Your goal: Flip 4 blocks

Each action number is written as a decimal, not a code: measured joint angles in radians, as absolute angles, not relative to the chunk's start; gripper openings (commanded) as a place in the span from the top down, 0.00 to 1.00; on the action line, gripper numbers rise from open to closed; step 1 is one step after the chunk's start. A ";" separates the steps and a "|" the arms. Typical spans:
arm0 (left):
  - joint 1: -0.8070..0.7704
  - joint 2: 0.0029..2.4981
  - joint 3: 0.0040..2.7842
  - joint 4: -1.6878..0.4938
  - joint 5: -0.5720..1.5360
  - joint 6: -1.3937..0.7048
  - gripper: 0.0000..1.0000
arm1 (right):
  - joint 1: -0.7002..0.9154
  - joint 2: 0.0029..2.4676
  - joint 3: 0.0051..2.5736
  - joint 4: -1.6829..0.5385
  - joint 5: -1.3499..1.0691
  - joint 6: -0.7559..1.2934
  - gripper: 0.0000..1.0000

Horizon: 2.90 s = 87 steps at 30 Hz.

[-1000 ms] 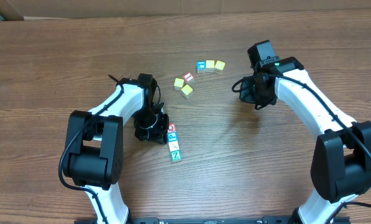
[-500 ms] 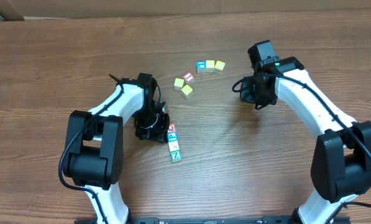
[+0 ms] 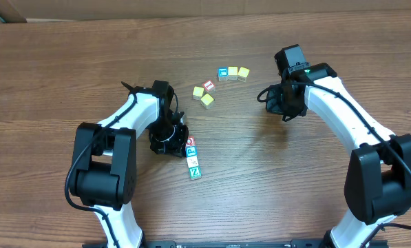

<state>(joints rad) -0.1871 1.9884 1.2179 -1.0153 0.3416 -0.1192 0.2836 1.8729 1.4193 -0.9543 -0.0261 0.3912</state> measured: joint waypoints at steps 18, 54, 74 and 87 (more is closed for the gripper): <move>-0.187 1.988 1.259 -1.003 0.238 -0.180 0.96 | 0.284 1.873 1.419 -0.956 -0.026 0.392 0.91; -0.188 1.996 1.271 -0.968 0.285 -0.260 0.96 | 0.284 1.873 1.419 -0.997 -0.169 0.393 0.91; -0.188 1.998 1.271 -0.942 0.287 -0.288 0.96 | 0.355 1.873 1.419 -0.995 -0.226 0.396 0.91; -0.188 1.998 1.273 -0.946 0.285 -0.331 0.96 | 0.355 1.873 1.419 -0.996 -0.228 0.396 0.91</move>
<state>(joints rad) -0.1879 1.9976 1.2728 -0.9459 0.2848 -0.3313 0.3550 1.8729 1.4193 -0.9962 -0.2283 0.3962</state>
